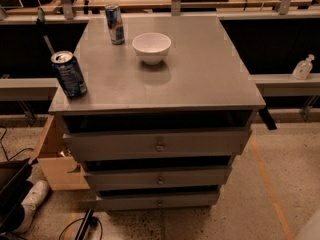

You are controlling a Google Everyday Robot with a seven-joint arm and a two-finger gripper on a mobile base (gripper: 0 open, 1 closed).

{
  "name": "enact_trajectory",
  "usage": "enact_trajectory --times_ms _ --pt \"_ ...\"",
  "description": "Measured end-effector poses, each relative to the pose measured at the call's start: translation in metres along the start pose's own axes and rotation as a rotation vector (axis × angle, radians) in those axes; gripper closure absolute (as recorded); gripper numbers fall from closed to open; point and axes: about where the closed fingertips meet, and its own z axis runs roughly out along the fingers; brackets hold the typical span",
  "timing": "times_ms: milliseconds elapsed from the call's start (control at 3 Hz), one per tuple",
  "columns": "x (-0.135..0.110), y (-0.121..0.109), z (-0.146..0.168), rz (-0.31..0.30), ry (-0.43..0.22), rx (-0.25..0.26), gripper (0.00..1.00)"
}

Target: Move blue chip bag near pepsi can

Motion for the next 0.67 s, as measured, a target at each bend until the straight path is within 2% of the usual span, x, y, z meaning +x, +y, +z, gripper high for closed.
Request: enact_trajectory --times_ms 333,667 --pt "0.000 0.000 -0.001 -0.001 0.000 0.001 1.00" --pt "-0.003 0.012 0.006 0.017 -0.023 -0.055 1.00"
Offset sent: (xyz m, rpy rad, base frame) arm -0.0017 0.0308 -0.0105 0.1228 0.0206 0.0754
